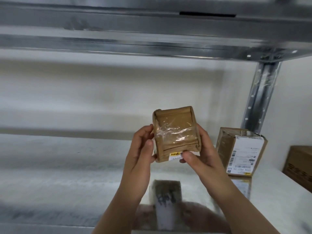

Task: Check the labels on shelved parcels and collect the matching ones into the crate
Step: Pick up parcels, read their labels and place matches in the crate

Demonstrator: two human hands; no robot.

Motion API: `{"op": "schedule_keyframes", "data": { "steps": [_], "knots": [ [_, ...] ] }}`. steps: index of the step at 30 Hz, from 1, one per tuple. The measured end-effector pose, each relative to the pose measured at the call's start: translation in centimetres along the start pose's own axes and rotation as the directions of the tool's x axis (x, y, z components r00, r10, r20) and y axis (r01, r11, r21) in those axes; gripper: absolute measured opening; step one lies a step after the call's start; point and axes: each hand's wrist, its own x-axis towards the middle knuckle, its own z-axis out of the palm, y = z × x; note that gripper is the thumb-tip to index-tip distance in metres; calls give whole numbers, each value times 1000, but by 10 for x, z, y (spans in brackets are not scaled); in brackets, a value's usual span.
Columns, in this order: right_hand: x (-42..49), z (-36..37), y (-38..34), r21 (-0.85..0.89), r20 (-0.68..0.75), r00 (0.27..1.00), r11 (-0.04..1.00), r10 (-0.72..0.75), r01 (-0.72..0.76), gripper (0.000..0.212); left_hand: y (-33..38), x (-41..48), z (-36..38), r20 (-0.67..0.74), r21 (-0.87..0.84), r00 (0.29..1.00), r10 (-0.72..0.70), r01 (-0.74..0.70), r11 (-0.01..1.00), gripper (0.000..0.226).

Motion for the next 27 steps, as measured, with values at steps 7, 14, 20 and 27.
{"op": "schedule_keyframes", "data": {
  "steps": [7,14,20,27],
  "knots": [
    [1,-7,-5,-120,51,999,993,19,-13,72,-6,6,-4,-9,54,1000,-21,21,998,48],
    [11,-6,-24,-30,-11,992,991,129,-129,52,4,15,19,22,52,979,-201,200,978,53],
    [-1,-7,-41,377,11,959,887,283,-266,52,21,-2,48,-49,-221,962,-268,251,943,78],
    [-18,-6,-50,497,140,956,817,258,-293,55,65,-41,68,-28,-158,981,-192,185,970,52]
  ]
}}
